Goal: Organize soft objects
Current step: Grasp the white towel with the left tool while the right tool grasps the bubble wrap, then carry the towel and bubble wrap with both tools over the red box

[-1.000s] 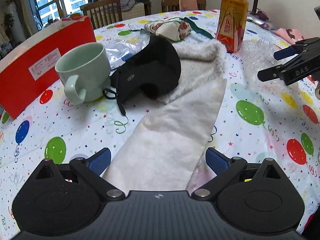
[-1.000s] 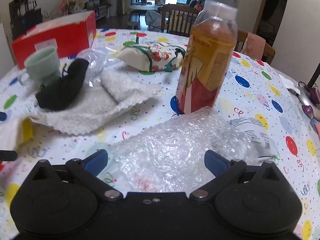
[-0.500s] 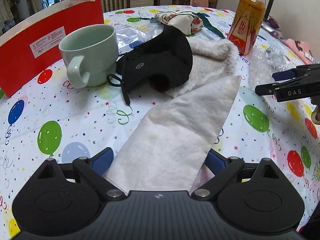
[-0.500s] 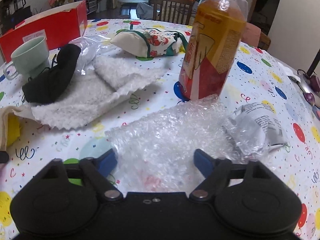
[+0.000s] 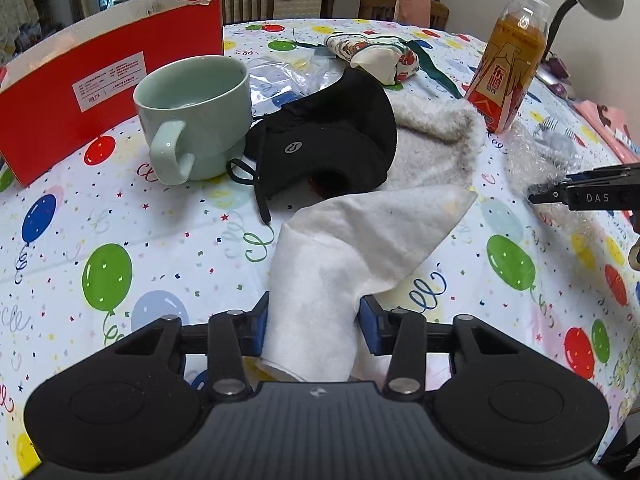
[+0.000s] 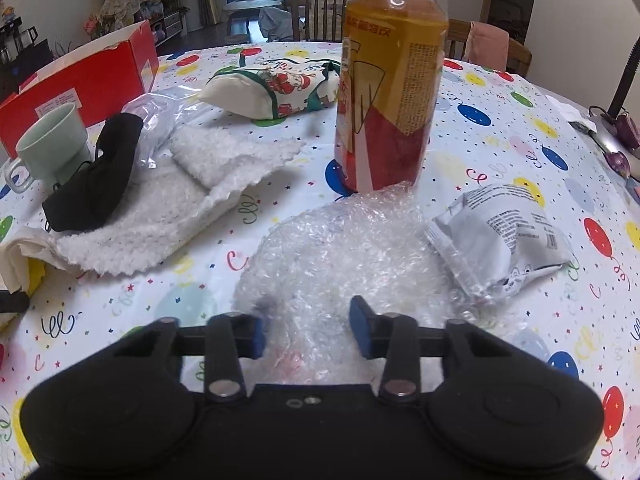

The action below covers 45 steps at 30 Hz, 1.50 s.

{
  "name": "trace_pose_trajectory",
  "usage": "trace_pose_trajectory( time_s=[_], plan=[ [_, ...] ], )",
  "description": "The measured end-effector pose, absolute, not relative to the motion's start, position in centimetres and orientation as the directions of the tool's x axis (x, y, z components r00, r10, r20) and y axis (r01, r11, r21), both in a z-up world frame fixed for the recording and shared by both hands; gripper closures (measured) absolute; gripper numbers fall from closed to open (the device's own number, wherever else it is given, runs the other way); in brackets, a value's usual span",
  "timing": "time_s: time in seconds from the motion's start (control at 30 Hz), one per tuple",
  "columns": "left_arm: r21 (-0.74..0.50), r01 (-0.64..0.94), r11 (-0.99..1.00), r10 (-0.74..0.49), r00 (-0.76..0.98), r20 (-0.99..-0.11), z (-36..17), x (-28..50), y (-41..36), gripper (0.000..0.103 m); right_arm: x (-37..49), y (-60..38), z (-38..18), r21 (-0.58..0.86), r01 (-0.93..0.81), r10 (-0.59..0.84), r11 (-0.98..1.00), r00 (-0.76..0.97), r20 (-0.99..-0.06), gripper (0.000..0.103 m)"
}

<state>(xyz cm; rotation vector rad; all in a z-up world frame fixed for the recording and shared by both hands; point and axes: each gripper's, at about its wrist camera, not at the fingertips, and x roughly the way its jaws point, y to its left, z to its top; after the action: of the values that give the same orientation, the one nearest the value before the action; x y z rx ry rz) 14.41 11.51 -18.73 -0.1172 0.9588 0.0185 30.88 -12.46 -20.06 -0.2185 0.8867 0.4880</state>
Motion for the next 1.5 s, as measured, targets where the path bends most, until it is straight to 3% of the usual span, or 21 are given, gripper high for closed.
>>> trace_pose_trajectory(
  time_s=[0.1,0.2,0.5,0.87,1.5],
  plan=[
    [-0.117,-0.071,0.991,-0.055,0.580,-0.813,-18.3,14.2,11.5,0.066,30.7,-12.7,-19.6,0.030,-0.492,0.328,0.870,0.532,-0.781,0.080],
    [-0.136,-0.080,0.988,-0.063,0.588,-0.807,-17.8,14.0,11.6,0.072,30.3,-13.1,-18.7,0.043,-0.500,0.351,0.865,0.541,-0.764,0.085],
    [-0.209,-0.120,0.970,-0.093,0.612,-0.786,-15.6,13.6,12.2,0.091,28.7,-15.2,-14.9,0.124,-0.521,0.437,0.844,0.537,-0.721,0.090],
    [-0.281,-0.163,0.946,-0.112,0.649,-0.752,-12.0,12.9,13.2,0.091,27.0,-16.9,-10.7,0.210,-0.558,0.529,0.803,0.504,-0.682,0.091],
    [-0.215,-0.205,0.955,0.012,0.751,-0.660,-2.2,13.6,14.3,0.091,25.9,-9.1,-2.0,0.254,-0.782,0.733,0.569,0.341,-0.589,0.091]
  ],
)
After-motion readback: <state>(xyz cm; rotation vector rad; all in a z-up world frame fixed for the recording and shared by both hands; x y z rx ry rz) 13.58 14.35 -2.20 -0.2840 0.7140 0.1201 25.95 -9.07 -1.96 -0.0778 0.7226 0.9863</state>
